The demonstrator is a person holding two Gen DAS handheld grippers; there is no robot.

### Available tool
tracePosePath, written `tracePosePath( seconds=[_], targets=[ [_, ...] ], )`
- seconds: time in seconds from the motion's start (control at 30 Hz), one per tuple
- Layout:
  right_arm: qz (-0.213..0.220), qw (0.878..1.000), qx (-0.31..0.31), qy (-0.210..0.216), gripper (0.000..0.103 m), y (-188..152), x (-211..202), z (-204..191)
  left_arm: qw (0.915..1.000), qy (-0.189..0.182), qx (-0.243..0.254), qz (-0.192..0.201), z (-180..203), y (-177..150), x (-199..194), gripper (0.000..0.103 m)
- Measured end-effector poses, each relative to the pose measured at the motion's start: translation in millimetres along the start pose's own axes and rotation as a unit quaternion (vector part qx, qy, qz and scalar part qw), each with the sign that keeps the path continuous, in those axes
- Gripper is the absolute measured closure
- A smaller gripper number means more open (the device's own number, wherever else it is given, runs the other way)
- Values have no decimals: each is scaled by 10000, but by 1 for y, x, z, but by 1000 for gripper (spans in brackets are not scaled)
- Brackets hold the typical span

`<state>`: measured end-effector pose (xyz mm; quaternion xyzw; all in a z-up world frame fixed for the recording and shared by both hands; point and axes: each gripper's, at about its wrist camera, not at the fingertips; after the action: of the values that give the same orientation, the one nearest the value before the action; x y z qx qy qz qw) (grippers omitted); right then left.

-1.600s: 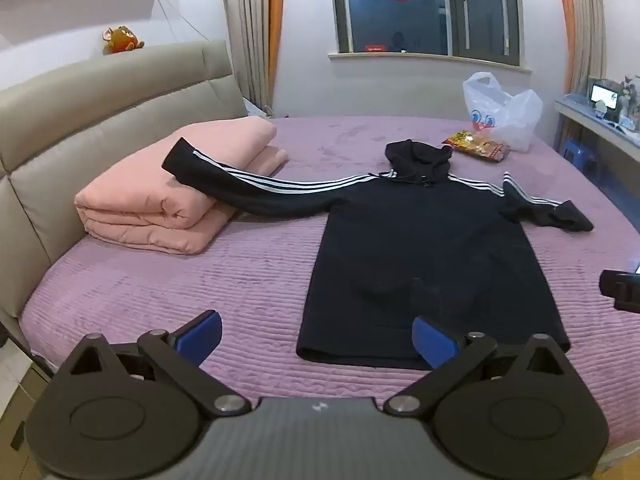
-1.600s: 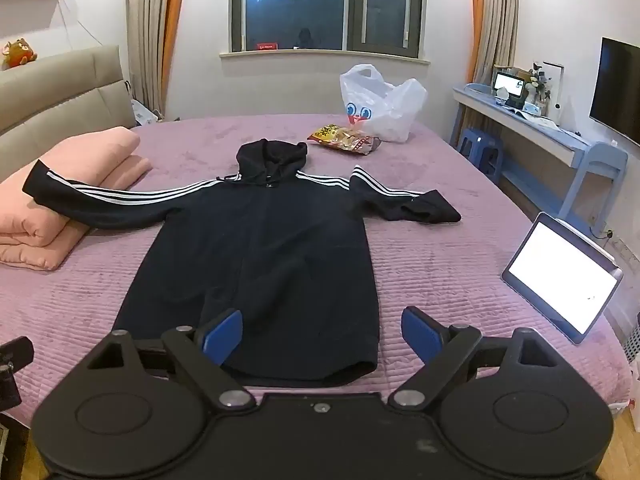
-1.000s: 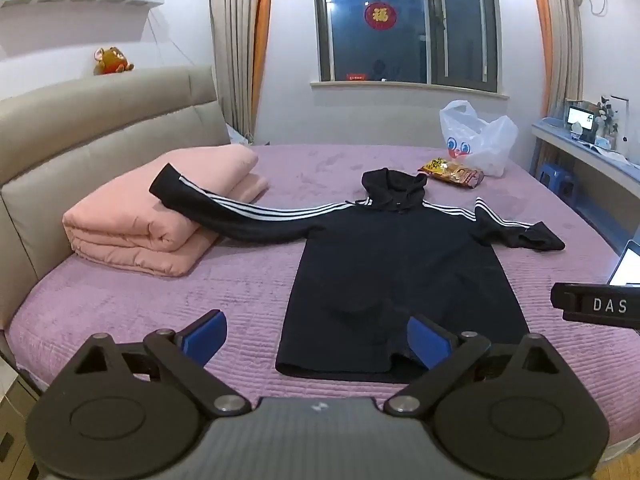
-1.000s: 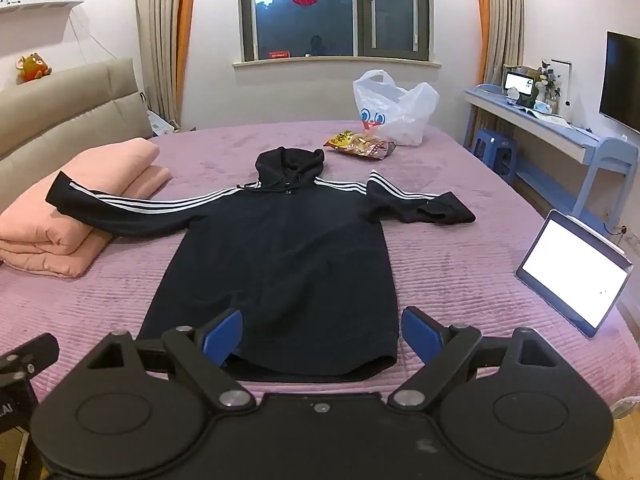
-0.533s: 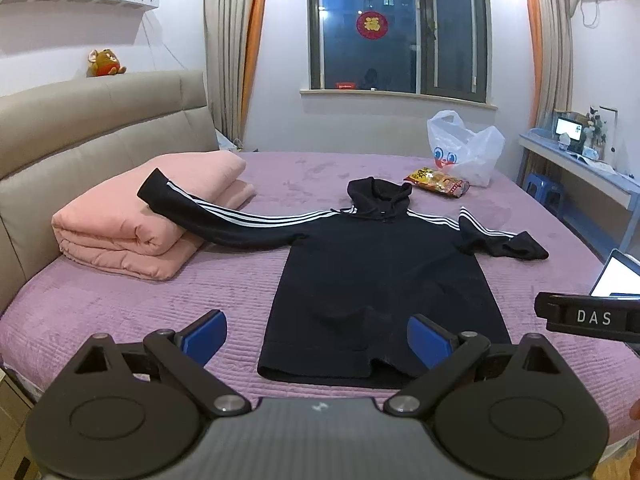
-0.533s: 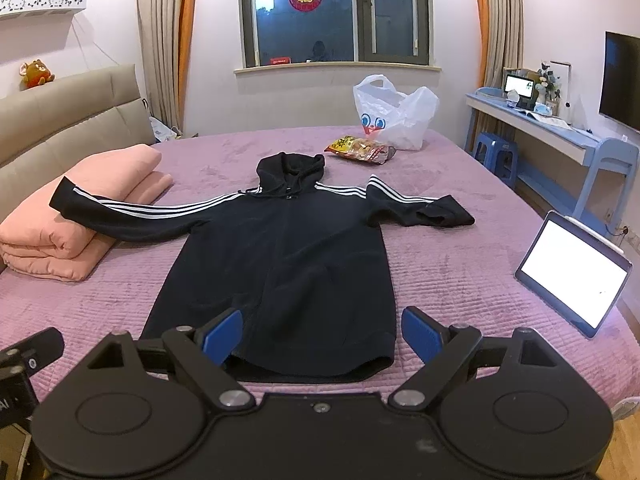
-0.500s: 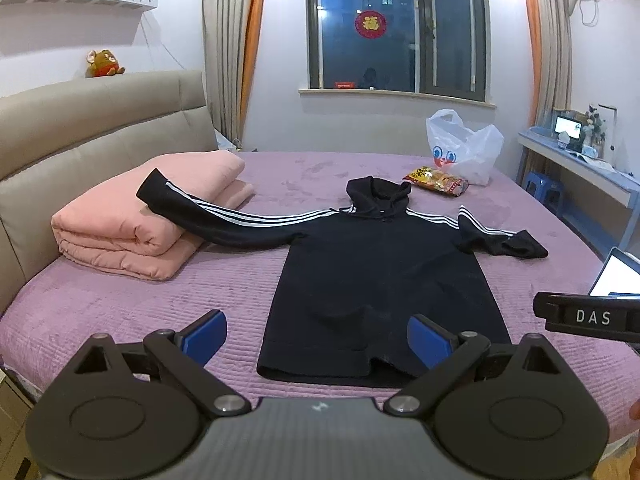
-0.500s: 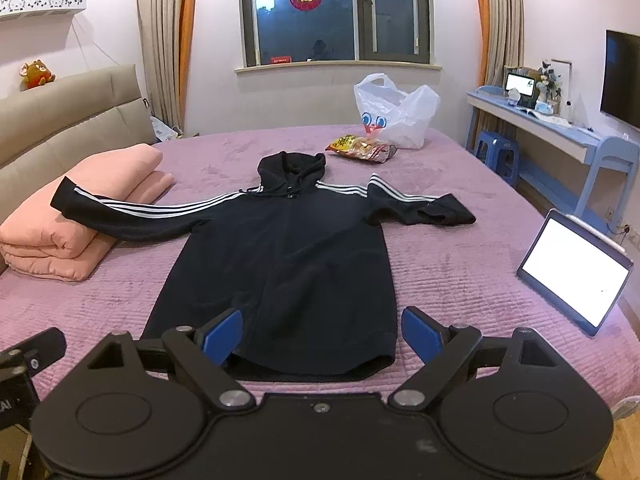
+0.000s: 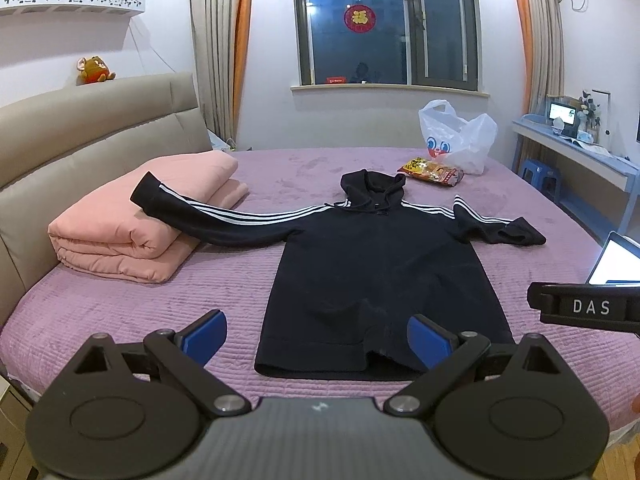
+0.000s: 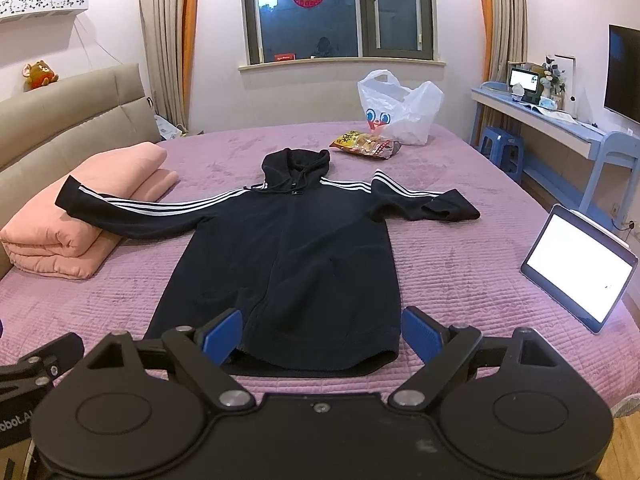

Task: Fold large clothes

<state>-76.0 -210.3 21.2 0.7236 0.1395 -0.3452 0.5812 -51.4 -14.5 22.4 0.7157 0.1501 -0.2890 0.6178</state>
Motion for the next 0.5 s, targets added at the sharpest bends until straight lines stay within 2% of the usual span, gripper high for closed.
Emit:
tracePosePath(
  seconds=[0.5],
  targets=[
    [-128,9998,-151,-22,1,-10,5,-11,9998,44,-145,-122,-10,-6,1,4]
  ],
)
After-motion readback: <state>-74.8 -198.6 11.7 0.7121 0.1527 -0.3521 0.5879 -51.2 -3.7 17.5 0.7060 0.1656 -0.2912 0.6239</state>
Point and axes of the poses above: each gripper's, at about its wrist camera, not at the fingertips, and x roughly the way its jaws point, z to its right, y to its top, and after that the axes turned 5 degrees about -z, right-handed
